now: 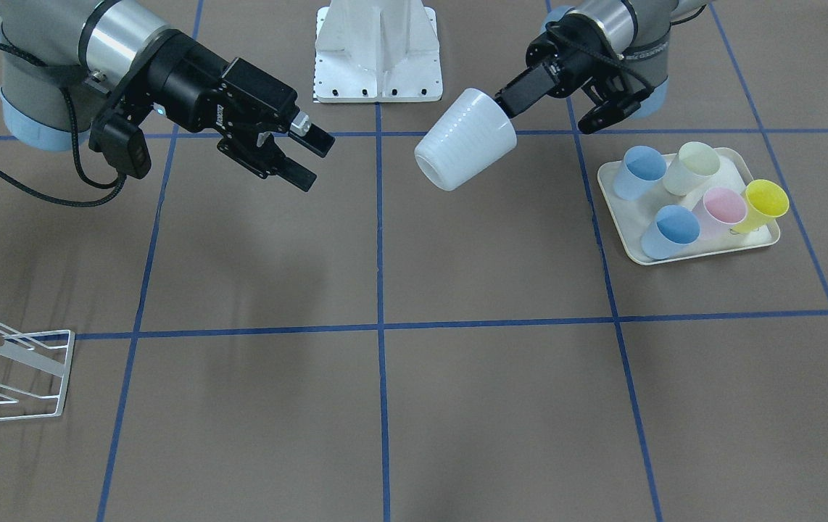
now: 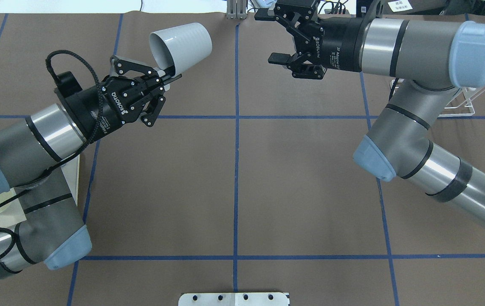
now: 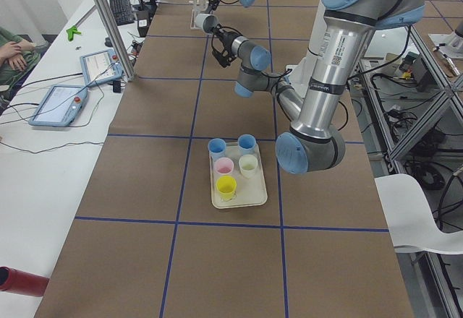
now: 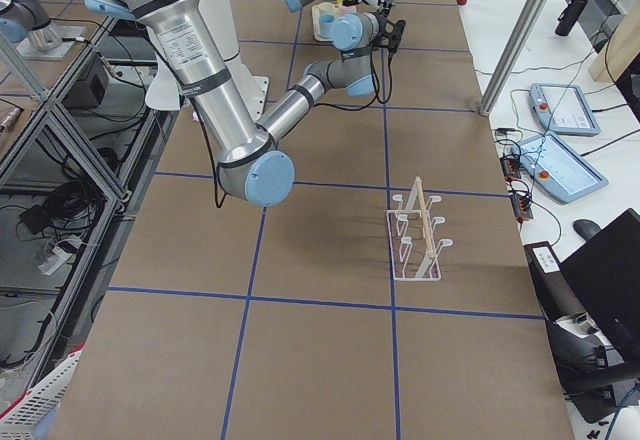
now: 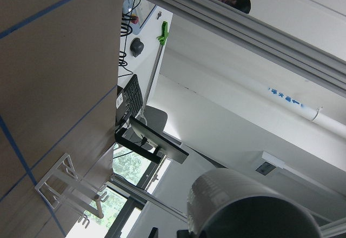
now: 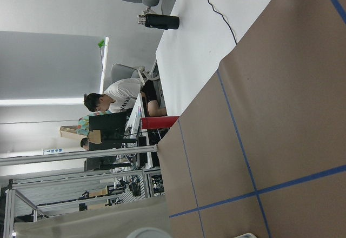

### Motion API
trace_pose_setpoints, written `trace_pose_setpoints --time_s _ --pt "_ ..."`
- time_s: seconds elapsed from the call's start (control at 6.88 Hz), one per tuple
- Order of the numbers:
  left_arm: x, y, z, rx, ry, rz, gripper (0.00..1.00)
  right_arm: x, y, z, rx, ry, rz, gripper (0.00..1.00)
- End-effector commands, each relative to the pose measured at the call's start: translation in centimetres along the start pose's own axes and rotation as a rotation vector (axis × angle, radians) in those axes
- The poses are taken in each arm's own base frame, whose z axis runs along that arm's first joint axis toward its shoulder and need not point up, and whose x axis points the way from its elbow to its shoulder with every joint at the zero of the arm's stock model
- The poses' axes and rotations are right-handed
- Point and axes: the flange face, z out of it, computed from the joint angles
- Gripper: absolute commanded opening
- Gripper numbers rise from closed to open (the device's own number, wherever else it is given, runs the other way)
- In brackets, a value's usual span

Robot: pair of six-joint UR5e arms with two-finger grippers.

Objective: Transfer IKEA cup to right arm and place on rack

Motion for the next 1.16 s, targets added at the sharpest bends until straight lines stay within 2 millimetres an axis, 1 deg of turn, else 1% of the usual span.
trace_pose_setpoints --time_s 0.0,0.15,0.29,0.44,0.58,0.73,1.02 --pt "0.1 1.1 1.2 -0.008 -0.001 0.027 0.0 0.4 0.8 0.5 -0.016 0.003 0.004 0.99" --pt "-0.1 0.8 1.4 0.0 -0.006 0.032 0.0 0.7 1.4 0.8 -0.027 0.007 0.009 0.99" --pt "-0.7 0.4 2.0 0.01 -0.015 0.034 0.0 0.3 1.9 1.1 -0.028 -0.006 0.01 0.99" --pt "-0.8 0.3 2.2 0.013 -0.016 0.034 0.0 0.6 2.6 1.7 -0.01 -0.019 0.025 1.0" --pt "-1.6 -0.3 2.5 0.02 -0.024 0.035 0.0 0.9 2.9 2.0 0.006 -0.027 0.03 1.0" --pt "-1.3 0.3 3.7 0.016 -0.016 0.032 0.0 1.0 3.2 2.2 0.008 -0.028 0.032 1.0" --pt "-1.1 0.8 4.5 0.009 -0.007 0.029 0.0 1.5 3.9 2.7 0.017 -0.033 0.041 1.0"
